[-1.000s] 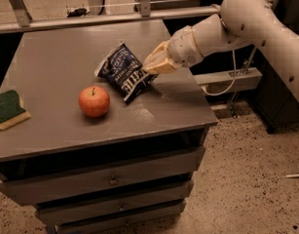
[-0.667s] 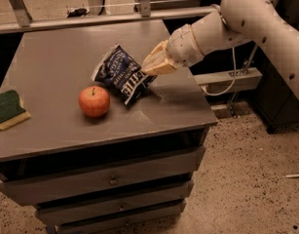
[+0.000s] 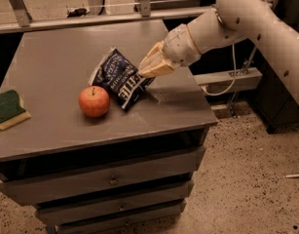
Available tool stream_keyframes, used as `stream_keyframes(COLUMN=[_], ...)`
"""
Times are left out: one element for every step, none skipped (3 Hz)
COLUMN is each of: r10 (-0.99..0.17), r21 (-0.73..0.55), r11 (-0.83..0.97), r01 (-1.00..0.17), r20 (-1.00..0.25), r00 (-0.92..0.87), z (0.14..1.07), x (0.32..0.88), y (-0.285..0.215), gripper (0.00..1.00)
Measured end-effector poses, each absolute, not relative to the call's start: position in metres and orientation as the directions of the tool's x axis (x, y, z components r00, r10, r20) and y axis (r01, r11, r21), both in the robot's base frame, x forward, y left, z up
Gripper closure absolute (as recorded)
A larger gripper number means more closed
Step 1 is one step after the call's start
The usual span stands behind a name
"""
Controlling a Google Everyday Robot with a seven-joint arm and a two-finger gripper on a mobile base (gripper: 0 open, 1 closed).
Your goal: Move blue chip bag near apple
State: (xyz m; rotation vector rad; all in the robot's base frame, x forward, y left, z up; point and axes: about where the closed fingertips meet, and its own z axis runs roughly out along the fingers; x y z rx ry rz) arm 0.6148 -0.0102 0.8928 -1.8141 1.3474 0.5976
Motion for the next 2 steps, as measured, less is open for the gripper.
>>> stream_keyframes(r10=[-0.573, -0.575], r21=[-0.304, -0.302], r11=[-0.14, -0.141], r01=[-0.942, -0.943], r20=[-0.751, -0.75], r00=[0.328, 0.327], z=[0.8916, 0.8914], x=[0.6138, 0.6129], y=[-0.0078, -0.0083], gripper=[0.21, 0.0])
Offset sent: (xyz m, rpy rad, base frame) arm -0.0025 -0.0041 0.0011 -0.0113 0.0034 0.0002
